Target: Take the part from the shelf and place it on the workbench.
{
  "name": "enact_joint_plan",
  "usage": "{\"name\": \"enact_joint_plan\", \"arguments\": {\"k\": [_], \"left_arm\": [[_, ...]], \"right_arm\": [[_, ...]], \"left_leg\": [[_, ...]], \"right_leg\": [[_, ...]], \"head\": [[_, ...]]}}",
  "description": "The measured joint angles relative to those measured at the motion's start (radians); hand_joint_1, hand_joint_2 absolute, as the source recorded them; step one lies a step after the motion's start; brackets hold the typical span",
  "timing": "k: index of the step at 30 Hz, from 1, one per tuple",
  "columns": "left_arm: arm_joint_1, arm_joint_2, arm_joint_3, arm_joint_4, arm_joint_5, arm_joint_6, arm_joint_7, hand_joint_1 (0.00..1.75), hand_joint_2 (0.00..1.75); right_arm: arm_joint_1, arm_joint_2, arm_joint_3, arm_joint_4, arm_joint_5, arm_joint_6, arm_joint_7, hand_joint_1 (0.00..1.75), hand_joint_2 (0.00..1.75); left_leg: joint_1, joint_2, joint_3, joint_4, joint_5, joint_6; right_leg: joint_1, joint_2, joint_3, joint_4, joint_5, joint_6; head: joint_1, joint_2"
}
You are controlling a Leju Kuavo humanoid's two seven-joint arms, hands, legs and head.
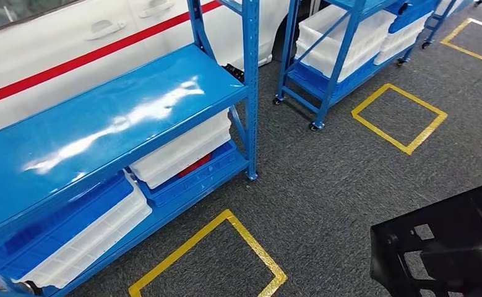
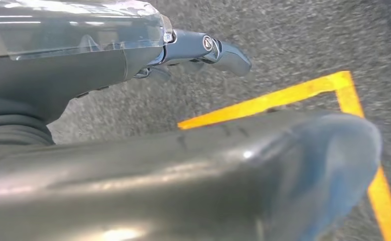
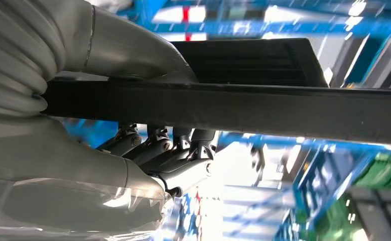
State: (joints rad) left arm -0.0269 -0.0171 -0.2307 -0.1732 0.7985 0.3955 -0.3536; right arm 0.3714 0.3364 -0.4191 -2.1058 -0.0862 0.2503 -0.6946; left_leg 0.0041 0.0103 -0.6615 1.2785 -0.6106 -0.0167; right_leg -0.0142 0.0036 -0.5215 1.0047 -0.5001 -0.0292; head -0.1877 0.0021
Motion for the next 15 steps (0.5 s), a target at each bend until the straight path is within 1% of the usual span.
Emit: {"name": "enact_joint_plan", "arguments": {"k": [1,2,3,4,5,6,7,8,9,10,11,12,13,14,15], "left_arm": [[0.002,0.0,0.001,0.0,0.002,0.002,0.001,0.0,0.0],[0.003,0.0,0.002,0.0,0.004,0.002,0.002,0.0,0.0],[0.003,0.0,0.003,0.0,0.006,0.002,0.002,0.0,0.0],[0.003,0.0,0.004,0.0,0.008,0.002,0.002,0.0,0.0],[0.003,0.0,0.004,0.0,0.01,0.002,0.002,0.0,0.0],[0.004,0.001,0.005,0.0,0.01,0.003,0.003,0.0,0.0],[0.004,0.001,0.005,0.0,0.01,0.003,0.003,0.0,0.0],[0.003,0.001,0.005,0.0,0.009,0.003,0.004,0.0,0.0],[0.0,0.001,0.005,0.0,0.008,0.004,0.004,0.0,0.0],[-0.003,0.001,0.005,0.0,0.007,0.006,0.004,0.0,0.0],[-0.004,0.001,0.005,0.0,0.006,0.009,0.005,0.0,0.0],[-0.004,0.001,0.005,0.0,0.004,0.013,0.005,0.0,0.0],[-0.002,0.001,0.005,0.001,-0.001,0.018,0.006,0.0,0.0],[0.0,0.002,0.004,0.001,-0.007,0.023,0.006,0.0,0.0],[0.002,0.002,0.004,0.001,-0.013,0.029,0.005,0.0,0.0]], "right_arm": [[0.0,0.0,0.0,0.002,0.004,-0.008,0.0,1.75,1.75],[0.0,0.0,0.001,0.003,0.006,-0.015,0.0,1.75,1.75],[0.0,0.0,0.002,0.004,0.008,-0.023,0.0,1.75,1.75],[0.0,0.0,0.004,0.004,0.01,-0.033,0.0,1.75,1.75],[-0.001,-0.001,0.008,0.004,0.013,-0.045,0.0,1.75,1.75],[-0.002,-0.001,0.014,0.004,0.016,-0.064,0.0,1.75,1.75],[-0.002,-0.001,0.023,0.004,0.019,-0.083,0.0,1.75,1.75],[-0.002,-0.002,0.032,0.003,0.023,-0.105,0.0,1.75,1.75],[0.001,-0.003,0.042,0.0,0.028,-0.126,0.0,1.75,1.75],[0.006,-0.005,0.051,-0.005,0.031,-0.144,0.0,1.75,1.75],[0.011,-0.007,0.059,-0.011,0.033,-0.158,-0.001,1.75,1.75],[0.014,-0.01,0.067,-0.017,0.033,-0.168,-0.001,1.75,1.75],[0.016,-0.012,0.076,-0.021,0.034,-0.176,-0.001,1.75,1.75],[0.018,-0.014,0.083,-0.023,0.035,-0.181,-0.001,1.75,1.75],[0.022,-0.016,0.091,-0.023,0.037,-0.184,-0.001,1.75,1.75]], "left_leg": [[0.0,-0.001,-0.001,0.02,0.001,0.003],[0.0,-0.003,0.017,-0.002,0.022,0.006],[0.0,-0.009,0.051,-0.06,0.056,0.011],[-0.001,-0.028,0.091,-0.133,0.085,0.018],[0.0,-0.05,0.128,-0.199,0.105,0.023],[-0.001,-0.07,0.153,-0.246,0.115,0.026],[-0.001,-0.082,0.165,-0.271,0.114,0.027],[-0.002,-0.078,0.169,-0.278,0.113,0.026],[0.0,-0.068,0.168,-0.286,0.115,0.029],[0.001,-0.056,0.168,-0.293,0.118,0.032],[0.003,-0.043,0.168,-0.3,0.122,0.036],[0.004,-0.029,0.166,-0.306,0.128,0.041],[0.002,-0.015,0.165,-0.307,0.13,0.043],[0.001,0.0,0.162,-0.307,0.131,0.045],[-0.001,0.014,0.159,-0.306,0.132,0.046]], "right_leg": [[0.003,0.016,-0.007,0.001,0.006,0.0],[0.004,0.031,-0.012,0.002,0.01,0.001],[0.005,0.046,-0.015,0.003,0.013,0.002],[0.005,0.059,-0.018,0.005,0.015,0.004],[0.005,0.071,-0.021,0.006,0.018,0.007],[0.004,0.082,-0.025,0.007,0.021,0.012],[0.002,0.093,-0.029,0.008,0.025,0.018],[0.001,0.104,-0.034,0.009,0.03,0.025],[0.001,0.111,-0.038,0.01,0.033,0.031],[0.001,0.102,-0.044,0.017,0.03,0.036],[0.004,0.082,-0.055,0.036,0.016,0.039],[0.006,0.055,-0.075,0.076,-0.01,0.042],[0.005,0.027,-0.102,0.134,-0.044,0.045],[0.004,0.013,-0.133,0.201,-0.079,0.048],[0.002,0.008,-0.159,0.258,-0.101,0.051]], "head": [[0.0,0.0],[0.0,0.0],[0.0,0.0],[0.0,0.0],[0.0,0.0],[0.0,0.0],[0.0,0.0],[0.0,0.0],[0.0,0.0],[0.0,0.0],[0.0,0.0],[0.001,0.0],[0.001,0.0],[0.001,0.0],[0.001,0.0]]}}
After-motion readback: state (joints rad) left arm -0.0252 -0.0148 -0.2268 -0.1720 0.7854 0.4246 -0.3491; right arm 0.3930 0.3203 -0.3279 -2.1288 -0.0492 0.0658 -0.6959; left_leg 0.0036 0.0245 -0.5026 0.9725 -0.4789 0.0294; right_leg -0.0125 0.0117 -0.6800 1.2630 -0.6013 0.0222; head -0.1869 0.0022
